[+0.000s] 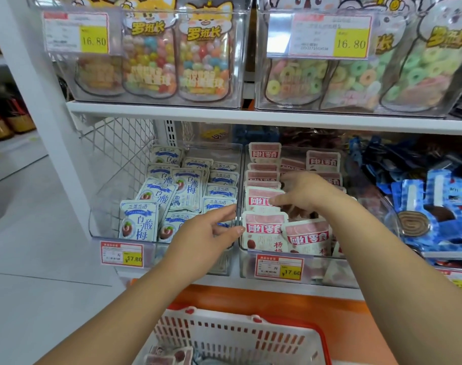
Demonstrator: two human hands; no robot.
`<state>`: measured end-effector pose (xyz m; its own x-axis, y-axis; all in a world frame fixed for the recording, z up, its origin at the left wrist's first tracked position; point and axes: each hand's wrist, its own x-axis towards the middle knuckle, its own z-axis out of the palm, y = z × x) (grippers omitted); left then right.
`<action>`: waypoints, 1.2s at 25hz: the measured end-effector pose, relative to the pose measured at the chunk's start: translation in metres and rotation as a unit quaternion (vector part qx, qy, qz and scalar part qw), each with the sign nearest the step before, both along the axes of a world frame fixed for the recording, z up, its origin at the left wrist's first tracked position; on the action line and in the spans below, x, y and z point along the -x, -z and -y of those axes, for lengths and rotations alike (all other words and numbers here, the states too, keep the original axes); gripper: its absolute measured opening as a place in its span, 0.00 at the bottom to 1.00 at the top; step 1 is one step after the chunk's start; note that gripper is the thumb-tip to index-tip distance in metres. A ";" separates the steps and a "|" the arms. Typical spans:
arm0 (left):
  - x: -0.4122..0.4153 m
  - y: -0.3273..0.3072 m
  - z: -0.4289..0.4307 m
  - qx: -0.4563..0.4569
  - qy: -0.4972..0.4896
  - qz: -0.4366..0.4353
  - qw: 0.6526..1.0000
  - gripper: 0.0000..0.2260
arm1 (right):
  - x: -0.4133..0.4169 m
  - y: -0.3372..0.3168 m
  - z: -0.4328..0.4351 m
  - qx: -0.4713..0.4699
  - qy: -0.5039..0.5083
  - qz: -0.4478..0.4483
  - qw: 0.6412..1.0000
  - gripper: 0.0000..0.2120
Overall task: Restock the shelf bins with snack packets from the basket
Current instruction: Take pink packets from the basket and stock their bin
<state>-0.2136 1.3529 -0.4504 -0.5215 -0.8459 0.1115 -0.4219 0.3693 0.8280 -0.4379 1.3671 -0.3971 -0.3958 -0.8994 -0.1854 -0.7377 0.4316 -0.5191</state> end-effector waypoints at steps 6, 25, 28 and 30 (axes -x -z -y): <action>-0.004 0.003 -0.006 0.017 -0.004 -0.019 1.000 0.24 | -0.011 0.000 -0.013 0.027 -0.039 -0.056 0.997 0.22; -0.168 0.257 -0.085 -0.184 -0.091 0.360 0.910 0.31 | -0.140 0.245 -0.119 -0.194 -0.087 0.167 0.963 0.20; -0.160 0.285 -0.087 -0.207 -0.113 0.361 0.902 0.37 | -0.146 0.284 -0.126 -0.229 0.021 0.253 0.940 0.19; -0.155 0.285 -0.085 -0.186 -0.133 0.407 0.884 0.35 | -0.149 0.297 -0.128 -0.251 0.029 0.266 0.930 0.21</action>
